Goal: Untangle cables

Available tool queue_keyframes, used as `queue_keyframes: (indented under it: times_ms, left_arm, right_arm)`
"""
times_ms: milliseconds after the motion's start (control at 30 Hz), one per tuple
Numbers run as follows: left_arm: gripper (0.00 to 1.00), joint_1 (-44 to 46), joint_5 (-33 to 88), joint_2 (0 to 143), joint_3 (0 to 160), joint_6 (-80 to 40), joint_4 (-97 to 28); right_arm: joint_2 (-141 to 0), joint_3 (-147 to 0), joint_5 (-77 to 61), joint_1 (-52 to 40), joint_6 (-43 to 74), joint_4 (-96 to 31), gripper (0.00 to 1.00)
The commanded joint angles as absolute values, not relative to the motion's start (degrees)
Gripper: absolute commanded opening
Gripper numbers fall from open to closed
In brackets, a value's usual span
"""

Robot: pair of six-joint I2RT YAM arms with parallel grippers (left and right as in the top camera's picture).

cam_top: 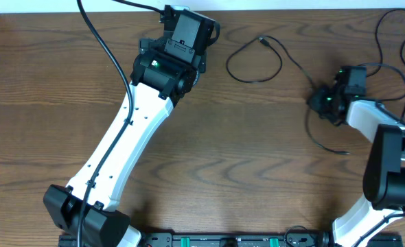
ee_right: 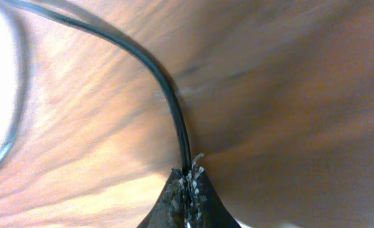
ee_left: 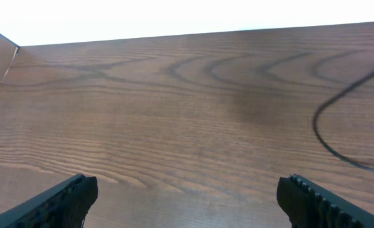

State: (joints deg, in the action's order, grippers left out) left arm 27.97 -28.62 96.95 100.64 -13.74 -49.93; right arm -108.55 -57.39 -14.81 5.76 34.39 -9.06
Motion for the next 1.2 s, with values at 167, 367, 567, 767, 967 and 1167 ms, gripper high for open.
queue_keyframes:
  times_ms: [167,367,567,767,967,1167]
  left_arm:
    - [0.95,27.9,-28.8,96.2,100.7,-14.5,-50.1]
    - [0.96,27.9,-28.8,96.2,100.7,-14.5,-50.1]
    - [0.95,27.9,-28.8,96.2,100.7,-14.5,-50.1]
    - [0.96,27.9,-28.8,96.2,100.7,-14.5,-50.1]
    - [0.95,27.9,-28.8,96.2,100.7,-14.5,-50.1]
    - [0.96,27.9,-28.8,96.2,100.7,-14.5,-50.1]
  right_arm:
    - [-110.9,-55.7,-23.0,-5.0,59.4,7.3,0.01]
    - [-110.9,-55.7,-13.3,-10.0,59.4,10.7,0.23]
    - [-110.9,-55.7,-12.7,-10.1,52.7,10.7,0.86]
    - [-110.9,-55.7,-16.7,-10.1,44.7,14.0,0.99]
    - [-110.9,-55.7,-17.1,-10.2,44.7,18.1,0.99]
    - [-110.9,-55.7,-17.1,-10.6,37.3,15.9,0.85]
